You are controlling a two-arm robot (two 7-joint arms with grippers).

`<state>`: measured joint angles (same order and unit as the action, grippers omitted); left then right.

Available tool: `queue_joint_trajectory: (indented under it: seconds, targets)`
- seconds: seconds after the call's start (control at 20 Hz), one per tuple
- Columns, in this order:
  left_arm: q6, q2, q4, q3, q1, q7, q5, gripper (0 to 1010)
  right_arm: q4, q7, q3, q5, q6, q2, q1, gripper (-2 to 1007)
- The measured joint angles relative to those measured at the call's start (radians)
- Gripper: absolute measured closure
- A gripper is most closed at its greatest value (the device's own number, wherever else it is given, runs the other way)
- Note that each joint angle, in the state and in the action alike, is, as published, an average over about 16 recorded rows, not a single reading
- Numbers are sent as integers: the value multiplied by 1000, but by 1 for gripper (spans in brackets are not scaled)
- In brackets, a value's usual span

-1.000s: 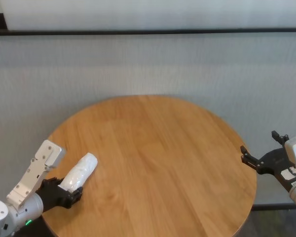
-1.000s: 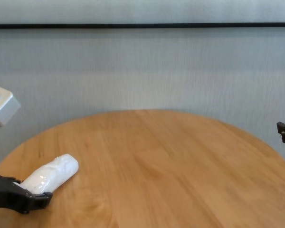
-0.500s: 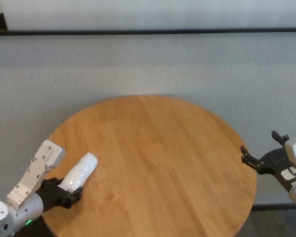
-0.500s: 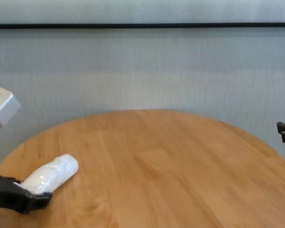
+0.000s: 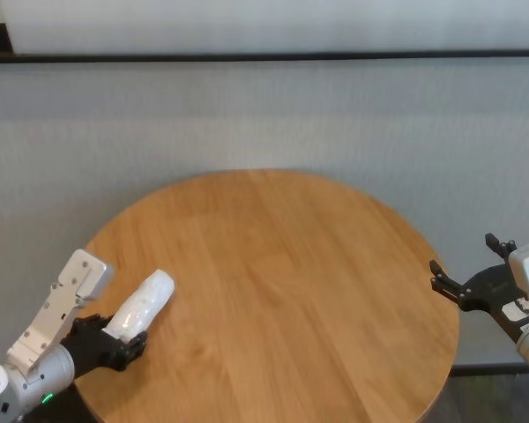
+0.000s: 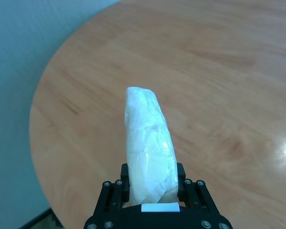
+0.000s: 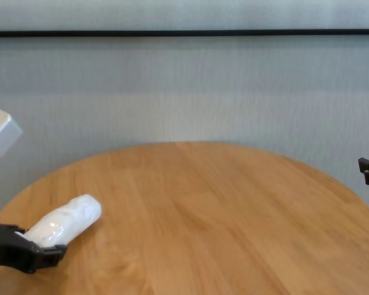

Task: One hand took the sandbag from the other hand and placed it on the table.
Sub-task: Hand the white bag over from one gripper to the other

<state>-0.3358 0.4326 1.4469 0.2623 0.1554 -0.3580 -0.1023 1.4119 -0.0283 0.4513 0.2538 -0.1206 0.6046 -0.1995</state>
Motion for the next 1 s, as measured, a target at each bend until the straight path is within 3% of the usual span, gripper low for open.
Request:
queue_joint_trajectory:
  seconds: [0.3, 0.5, 0.75, 1.0]
  targets:
    - [9, 15, 46, 25, 1, -28, 23, 441, 0, 0, 0, 0, 0, 0, 0, -2]
    - [48, 37, 77, 50, 7, -75, 31, 441, 0, 0, 0, 0, 0, 0, 0, -2]
    - [126, 78, 121, 63, -1, -135, 17, 441, 0, 0, 0, 0, 0, 0, 0, -2]
    - [242, 127, 174, 42, -37, -187, -33, 441, 0, 0, 0, 0, 0, 0, 0, -2]
